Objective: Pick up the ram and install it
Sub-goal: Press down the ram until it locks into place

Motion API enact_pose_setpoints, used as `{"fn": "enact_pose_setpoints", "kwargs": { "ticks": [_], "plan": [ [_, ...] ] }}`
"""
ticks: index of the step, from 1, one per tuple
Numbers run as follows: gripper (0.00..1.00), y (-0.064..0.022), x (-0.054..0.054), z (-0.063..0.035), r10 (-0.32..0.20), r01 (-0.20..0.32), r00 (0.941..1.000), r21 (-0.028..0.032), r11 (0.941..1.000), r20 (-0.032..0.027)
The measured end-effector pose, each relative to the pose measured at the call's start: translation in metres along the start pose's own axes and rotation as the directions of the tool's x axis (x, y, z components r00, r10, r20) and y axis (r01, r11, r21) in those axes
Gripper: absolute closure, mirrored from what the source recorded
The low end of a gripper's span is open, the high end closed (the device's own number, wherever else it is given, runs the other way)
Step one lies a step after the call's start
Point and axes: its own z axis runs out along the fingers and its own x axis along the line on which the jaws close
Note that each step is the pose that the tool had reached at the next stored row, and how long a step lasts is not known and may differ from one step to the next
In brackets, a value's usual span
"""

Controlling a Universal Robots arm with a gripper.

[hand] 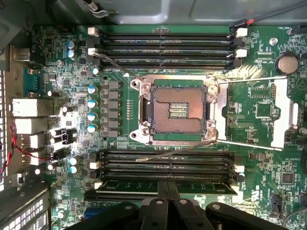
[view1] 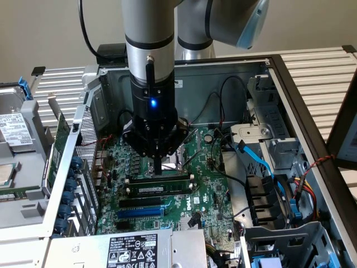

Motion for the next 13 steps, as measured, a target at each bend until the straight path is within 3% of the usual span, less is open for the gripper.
{"fn": "enact_pose_setpoints", "kwargs": {
  "ticks": [6,13],
  "plan": [
    [0.89,0.0,0.0,0.0,0.039,-0.039,0.9992,0.0199,0.999,0.0092],
    [0.89,0.0,0.0,0.0,0.042,-0.043,0.9991,0.0203,0.9989,0.0092]
  ]
}}
